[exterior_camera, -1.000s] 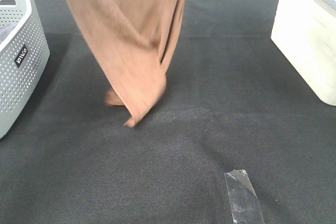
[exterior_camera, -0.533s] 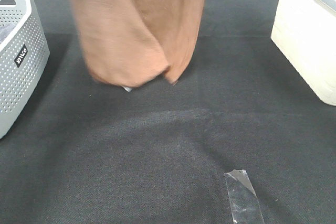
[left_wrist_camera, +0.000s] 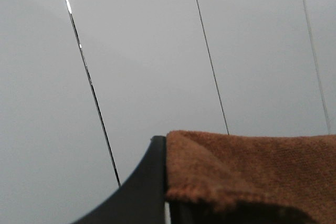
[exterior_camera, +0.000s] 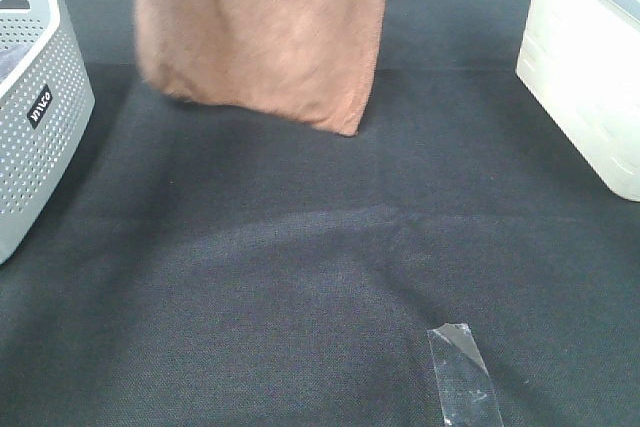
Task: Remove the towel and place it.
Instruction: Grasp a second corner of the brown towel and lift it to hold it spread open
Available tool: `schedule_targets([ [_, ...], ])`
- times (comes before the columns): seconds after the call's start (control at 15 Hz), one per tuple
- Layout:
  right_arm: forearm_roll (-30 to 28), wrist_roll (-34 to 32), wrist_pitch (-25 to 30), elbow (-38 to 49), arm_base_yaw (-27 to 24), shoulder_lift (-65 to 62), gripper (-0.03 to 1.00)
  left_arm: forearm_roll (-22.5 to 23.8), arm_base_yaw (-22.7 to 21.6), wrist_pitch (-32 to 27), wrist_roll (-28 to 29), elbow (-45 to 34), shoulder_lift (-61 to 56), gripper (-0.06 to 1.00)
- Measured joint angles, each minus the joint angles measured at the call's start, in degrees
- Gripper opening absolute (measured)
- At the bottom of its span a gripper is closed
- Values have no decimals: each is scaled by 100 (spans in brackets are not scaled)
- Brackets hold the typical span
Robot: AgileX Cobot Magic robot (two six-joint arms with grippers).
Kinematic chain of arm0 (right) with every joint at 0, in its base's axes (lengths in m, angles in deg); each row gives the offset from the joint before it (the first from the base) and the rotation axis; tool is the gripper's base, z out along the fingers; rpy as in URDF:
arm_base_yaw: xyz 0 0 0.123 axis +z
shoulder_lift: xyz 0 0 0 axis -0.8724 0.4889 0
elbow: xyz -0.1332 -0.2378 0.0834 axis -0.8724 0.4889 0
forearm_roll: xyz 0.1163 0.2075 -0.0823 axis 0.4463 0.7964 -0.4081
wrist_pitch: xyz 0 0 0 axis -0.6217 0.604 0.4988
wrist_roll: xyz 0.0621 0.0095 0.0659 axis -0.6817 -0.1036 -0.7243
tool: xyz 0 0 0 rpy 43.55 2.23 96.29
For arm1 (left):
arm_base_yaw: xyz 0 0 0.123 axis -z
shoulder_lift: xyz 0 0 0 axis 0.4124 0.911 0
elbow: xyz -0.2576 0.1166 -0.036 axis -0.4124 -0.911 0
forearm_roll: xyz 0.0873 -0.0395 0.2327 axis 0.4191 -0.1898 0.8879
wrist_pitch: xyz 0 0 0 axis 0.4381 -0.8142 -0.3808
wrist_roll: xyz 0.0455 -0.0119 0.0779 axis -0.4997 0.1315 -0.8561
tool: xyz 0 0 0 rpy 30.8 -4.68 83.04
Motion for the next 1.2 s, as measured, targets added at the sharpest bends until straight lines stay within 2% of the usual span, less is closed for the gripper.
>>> schedule_targets([
  [0.07,63,-17,-241,0,-80,63,0,0,0,92,0,195,206,0],
  [0.33,206,-17,-625,0,-372,218,0,11,0,401,0,670,768,0],
  [0.67,241,-29,-773,0,-453,264,0,11,0,539,0,785,917,0],
  [0.73,281,-34,-596,0,-447,264,0,46,0,441,0,791,917,0],
  [0.87,533,-34,-109,0,-447,264,0,52,0,-195,0,791,917,0],
  [1.0,951,-34,911,0,-447,252,0,52,34,-1312,-34,791,911,0],
  [1.13,1375,-40,2206,0,-447,183,0,11,97,-2590,-80,791,871,0],
  [1.2,1547,-40,2813,0,-447,80,0,-34,109,-2893,-97,791,848,0],
])
